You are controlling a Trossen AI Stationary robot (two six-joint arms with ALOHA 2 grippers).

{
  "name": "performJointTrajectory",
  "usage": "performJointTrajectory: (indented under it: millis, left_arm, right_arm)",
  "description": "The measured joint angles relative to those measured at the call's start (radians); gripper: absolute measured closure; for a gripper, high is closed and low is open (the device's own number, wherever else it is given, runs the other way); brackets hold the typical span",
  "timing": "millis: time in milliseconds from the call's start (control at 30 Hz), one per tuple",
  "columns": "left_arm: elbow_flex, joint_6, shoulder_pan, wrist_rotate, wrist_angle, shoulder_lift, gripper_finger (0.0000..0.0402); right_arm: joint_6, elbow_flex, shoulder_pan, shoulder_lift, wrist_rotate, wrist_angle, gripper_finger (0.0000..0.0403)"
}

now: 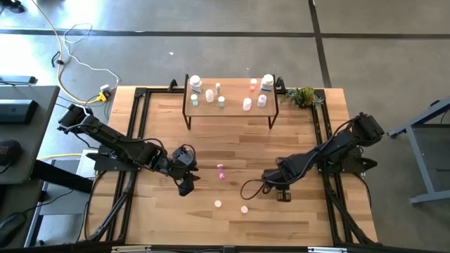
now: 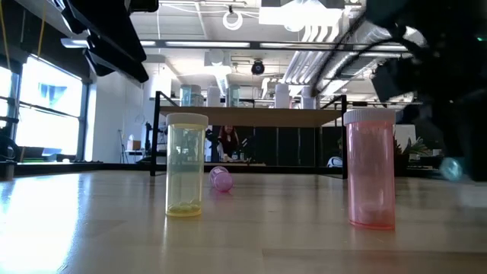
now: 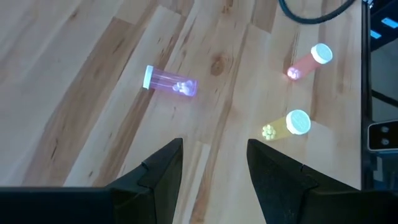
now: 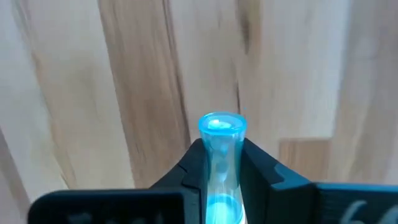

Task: Pick and place medicine bottles onto shelf by color
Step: Put the light blue medicine bottle on the shelf

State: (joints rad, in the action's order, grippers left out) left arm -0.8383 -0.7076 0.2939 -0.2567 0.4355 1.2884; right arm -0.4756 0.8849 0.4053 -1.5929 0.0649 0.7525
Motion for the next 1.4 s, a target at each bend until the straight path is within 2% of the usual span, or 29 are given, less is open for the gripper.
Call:
performJointTrajectory:
  millis: [467, 600, 767, 1033, 1267, 1400]
  left_arm:
    - [0.0, 0.205, 0.0, -0.021, -0.062, 0.0, 0.0234]
    - [0.0, 0.25, 0.0, -0.031, -0.08, 0.0, 0.0234]
    - [0.0, 0.328, 0.0, -0.1, -0.099, 0.0, 0.0234]
    - [0.0, 0.479, 0.0, -0.275, -0.107, 0.0, 0.0234]
    - [0.0, 0.638, 0.0, -0.359, -0.176, 0.0, 0.0234]
    - [0.0, 0.734, 0.0, -0.423, -0.233, 0.0, 0.0234]
  right_arm:
    - [-0.251, 0.266, 0.0, 0.0, -0.308, -0.018, 0.0361]
    - [-0.313, 0.32, -0.004, 0.001, -0.416, -0.071, 0.0361]
    - [-0.406, 0.359, -0.036, 0.001, -0.482, -0.203, 0.0356]
    - [-0.635, 0.404, -0.133, 0.002, -0.463, -0.297, 0.0354]
    - [-0.715, 0.448, -0.233, 0.002, -0.364, -0.384, 0.0353]
    - [-0.717, 0.471, -0.306, 0.002, -0.261, -0.495, 0.0352]
